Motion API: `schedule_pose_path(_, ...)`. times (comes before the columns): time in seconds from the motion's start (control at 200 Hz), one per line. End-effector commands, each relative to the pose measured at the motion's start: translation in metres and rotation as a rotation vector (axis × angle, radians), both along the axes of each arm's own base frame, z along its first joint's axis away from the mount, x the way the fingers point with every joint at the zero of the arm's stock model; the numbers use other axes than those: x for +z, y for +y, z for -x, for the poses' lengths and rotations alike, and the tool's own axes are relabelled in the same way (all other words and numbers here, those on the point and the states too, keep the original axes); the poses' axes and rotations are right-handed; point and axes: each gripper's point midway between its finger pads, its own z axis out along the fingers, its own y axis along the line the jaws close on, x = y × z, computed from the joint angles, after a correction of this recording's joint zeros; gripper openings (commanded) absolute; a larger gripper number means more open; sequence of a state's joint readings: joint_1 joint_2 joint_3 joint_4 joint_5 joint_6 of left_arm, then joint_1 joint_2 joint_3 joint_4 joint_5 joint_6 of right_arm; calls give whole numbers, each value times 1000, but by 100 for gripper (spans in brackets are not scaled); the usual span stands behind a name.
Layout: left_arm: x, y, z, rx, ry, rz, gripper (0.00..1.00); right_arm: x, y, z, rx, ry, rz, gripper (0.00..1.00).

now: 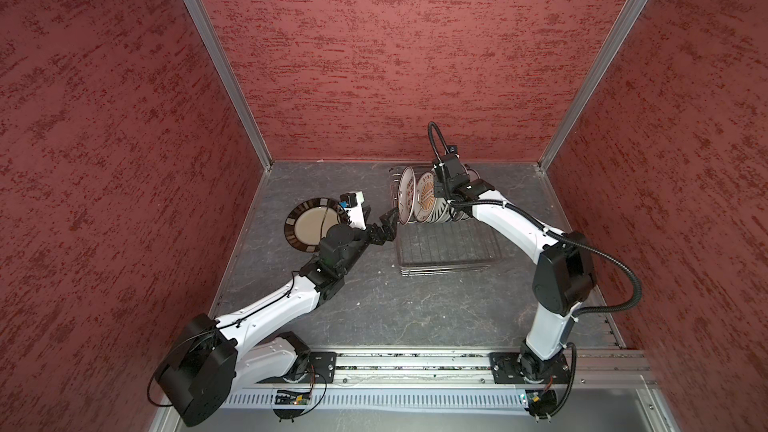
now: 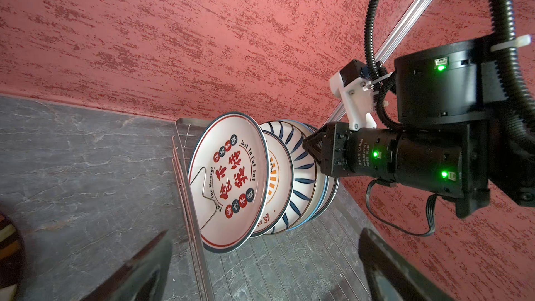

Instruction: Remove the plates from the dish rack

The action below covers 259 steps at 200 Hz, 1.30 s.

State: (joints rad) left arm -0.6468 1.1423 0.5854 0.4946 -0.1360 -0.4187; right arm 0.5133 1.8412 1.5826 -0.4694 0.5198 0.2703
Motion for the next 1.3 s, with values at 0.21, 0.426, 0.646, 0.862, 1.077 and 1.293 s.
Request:
schedule_pose_path(0.21,11,-4,-5,-6,-22,25,99,-6,-7,-10,-40,16,35,16)
schedule_pose_path(0.426,7,-6,-7,-10,-13,25,99,-17,-2,-13,-30,35,18,15)
schedule_pose_path(0.646,1,1,-13,-4,17,39,99,-14,1,-12,-10,21,-31,15)
schedule_pose_path(0.862,5,-5,-7,-91,15,92,100,-23,3,-16,-1,42,-33,14)
schedule_pose_path(1.077,11,-2,-4,-333,57,225,99,-28,2,-18,-11,50,-26,13)
schedule_pose_path(1.293,13,-8,3,-363,59,197,99,-30,3,-19,-11,57,-25,16)
